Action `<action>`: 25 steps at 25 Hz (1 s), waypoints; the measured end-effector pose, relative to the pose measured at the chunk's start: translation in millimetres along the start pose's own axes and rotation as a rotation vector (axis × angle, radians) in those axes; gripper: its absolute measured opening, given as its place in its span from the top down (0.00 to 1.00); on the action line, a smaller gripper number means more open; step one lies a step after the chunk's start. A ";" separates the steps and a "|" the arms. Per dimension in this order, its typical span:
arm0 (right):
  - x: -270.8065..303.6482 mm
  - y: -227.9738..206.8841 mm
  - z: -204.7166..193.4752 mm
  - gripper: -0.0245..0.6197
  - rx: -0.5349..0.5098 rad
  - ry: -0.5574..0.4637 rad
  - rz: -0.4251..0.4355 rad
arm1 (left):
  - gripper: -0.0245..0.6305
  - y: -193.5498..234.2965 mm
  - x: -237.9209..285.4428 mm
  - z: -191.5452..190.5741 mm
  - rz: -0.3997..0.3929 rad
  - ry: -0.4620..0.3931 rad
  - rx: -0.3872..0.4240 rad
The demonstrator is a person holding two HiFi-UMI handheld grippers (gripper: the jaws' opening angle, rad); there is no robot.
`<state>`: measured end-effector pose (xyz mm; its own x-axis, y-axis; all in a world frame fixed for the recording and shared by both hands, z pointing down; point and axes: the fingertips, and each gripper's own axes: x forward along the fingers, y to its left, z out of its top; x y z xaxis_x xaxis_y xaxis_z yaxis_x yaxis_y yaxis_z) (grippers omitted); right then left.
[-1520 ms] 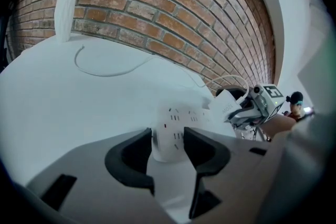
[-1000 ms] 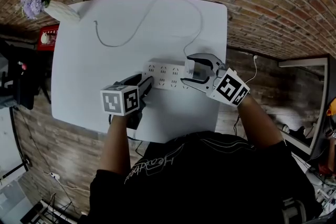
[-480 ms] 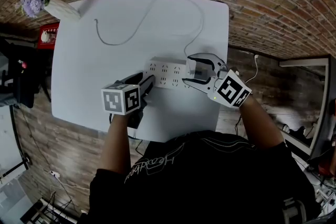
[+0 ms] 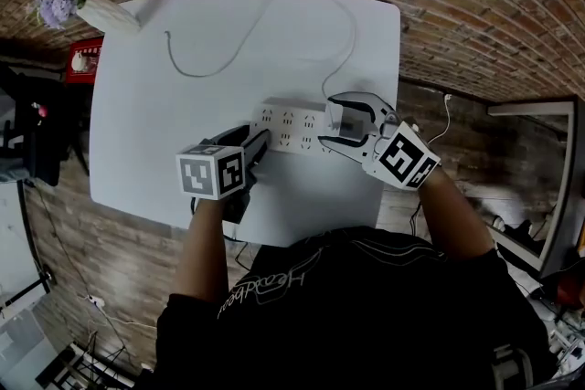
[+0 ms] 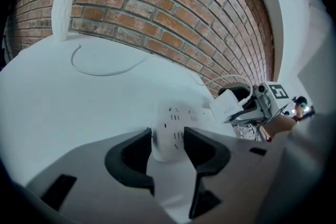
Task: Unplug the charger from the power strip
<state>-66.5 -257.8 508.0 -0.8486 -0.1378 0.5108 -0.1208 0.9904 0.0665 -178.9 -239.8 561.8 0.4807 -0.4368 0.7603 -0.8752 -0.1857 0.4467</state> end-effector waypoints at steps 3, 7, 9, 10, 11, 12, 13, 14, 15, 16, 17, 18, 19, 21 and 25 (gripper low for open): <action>0.1 -4.3 -2.6 0.58 0.113 -0.020 0.018 | 0.67 1.2 -0.3 -2.4 0.003 0.004 -0.003; 0.3 -6.6 -2.2 0.58 0.140 -0.021 0.028 | 0.67 1.1 -0.3 -2.3 0.002 0.006 -0.006; 0.7 -4.2 -0.8 0.58 0.084 -0.006 0.020 | 0.67 0.9 -0.5 -1.3 0.003 0.003 -0.005; 0.6 -2.8 -0.1 0.58 0.053 0.002 0.016 | 0.67 0.5 -0.3 -0.4 0.002 0.001 -0.003; 0.4 -1.9 0.2 0.58 0.032 0.006 0.012 | 0.67 0.2 0.0 0.4 0.002 -0.001 -0.002; 0.2 -1.8 0.0 0.58 0.029 0.005 0.010 | 0.67 0.3 0.2 0.5 0.002 -0.003 -0.002; 0.1 -2.5 -0.9 0.58 0.048 -0.002 0.012 | 0.67 0.4 0.3 0.2 0.002 -0.004 -0.003; -0.1 -3.8 -2.1 0.58 0.084 -0.013 0.016 | 0.67 0.3 0.5 -0.1 0.002 -0.004 -0.004; -0.3 -5.2 -3.2 0.58 0.122 -0.023 0.021 | 0.67 0.0 0.7 -0.4 0.001 -0.005 -0.003; -0.5 -6.2 -3.7 0.58 0.147 -0.028 0.023 | 0.67 -0.3 0.9 -0.7 0.000 -0.004 -0.003; -0.7 -6.6 -3.5 0.58 0.153 -0.029 0.022 | 0.67 -0.4 1.0 -1.0 0.000 -0.003 -0.003; -0.8 -6.1 -2.6 0.58 0.136 -0.024 0.018 | 0.67 -0.2 0.9 -1.5 0.001 -0.002 -0.005; -0.8 -4.7 -1.1 0.58 0.097 -0.013 0.012 | 0.67 0.2 0.7 -1.8 0.001 -0.002 -0.007; -0.6 -1.3 1.3 0.58 0.008 0.013 0.001 | 0.67 0.5 0.3 -1.2 0.001 -0.004 -0.010; -1.3 -4.9 -1.4 0.58 0.098 -0.003 0.008 | 0.67 0.0 -0.1 -0.9 0.001 -0.004 -0.008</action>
<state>-64.2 -262.5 508.2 -0.8510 -0.1301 0.5088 -0.1638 0.9863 -0.0217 -178.8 -239.0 562.2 0.4793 -0.4405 0.7591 -0.8754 -0.1781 0.4494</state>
